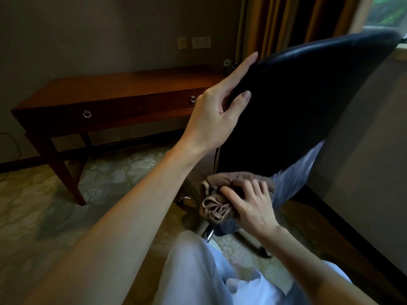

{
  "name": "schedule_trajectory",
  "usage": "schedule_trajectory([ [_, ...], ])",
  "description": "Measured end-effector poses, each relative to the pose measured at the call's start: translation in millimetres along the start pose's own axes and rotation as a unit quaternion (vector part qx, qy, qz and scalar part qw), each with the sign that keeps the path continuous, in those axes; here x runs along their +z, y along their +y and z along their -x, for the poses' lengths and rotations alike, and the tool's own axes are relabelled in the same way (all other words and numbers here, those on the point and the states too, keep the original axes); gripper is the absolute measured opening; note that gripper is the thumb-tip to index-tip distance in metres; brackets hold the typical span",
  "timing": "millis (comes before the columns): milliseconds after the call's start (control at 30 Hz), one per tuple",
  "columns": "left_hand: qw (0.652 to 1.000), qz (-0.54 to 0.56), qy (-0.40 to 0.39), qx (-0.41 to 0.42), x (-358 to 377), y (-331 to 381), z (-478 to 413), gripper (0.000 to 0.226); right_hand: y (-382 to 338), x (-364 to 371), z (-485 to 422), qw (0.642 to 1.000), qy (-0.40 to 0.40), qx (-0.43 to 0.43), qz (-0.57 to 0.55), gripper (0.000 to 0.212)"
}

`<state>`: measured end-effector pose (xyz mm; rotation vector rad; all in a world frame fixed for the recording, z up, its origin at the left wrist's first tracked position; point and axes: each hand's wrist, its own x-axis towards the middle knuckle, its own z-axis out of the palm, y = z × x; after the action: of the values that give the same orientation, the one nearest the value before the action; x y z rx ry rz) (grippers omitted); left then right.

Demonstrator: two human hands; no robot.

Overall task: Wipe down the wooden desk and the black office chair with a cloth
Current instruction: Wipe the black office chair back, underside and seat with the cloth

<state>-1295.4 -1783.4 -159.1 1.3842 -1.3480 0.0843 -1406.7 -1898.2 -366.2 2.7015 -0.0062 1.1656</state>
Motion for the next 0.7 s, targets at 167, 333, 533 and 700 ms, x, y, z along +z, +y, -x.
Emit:
schedule_trajectory([
  [167,0.998,0.048,-0.01,-0.042,-5.0,3.7,-5.4,0.056,5.7,-45.1,-56.1,0.994,0.108,0.019,0.013,0.049],
  [333,0.998,0.039,0.027,-0.036,4.0,1.1,-4.0,0.051,5.9,-38.7,-78.4,0.991,0.106,0.032,0.072,0.054],
  [533,0.997,0.039,0.059,-0.031,8.2,-3.5,-2.9,0.05,0.4,10.2,-26.5,0.998,0.016,0.024,0.049,0.046],
  [700,0.993,-0.016,0.107,-0.041,8.5,-13.3,9.1,0.047,-8.3,14.5,-10.0,0.996,-0.082,-0.002,0.039,0.053],
])
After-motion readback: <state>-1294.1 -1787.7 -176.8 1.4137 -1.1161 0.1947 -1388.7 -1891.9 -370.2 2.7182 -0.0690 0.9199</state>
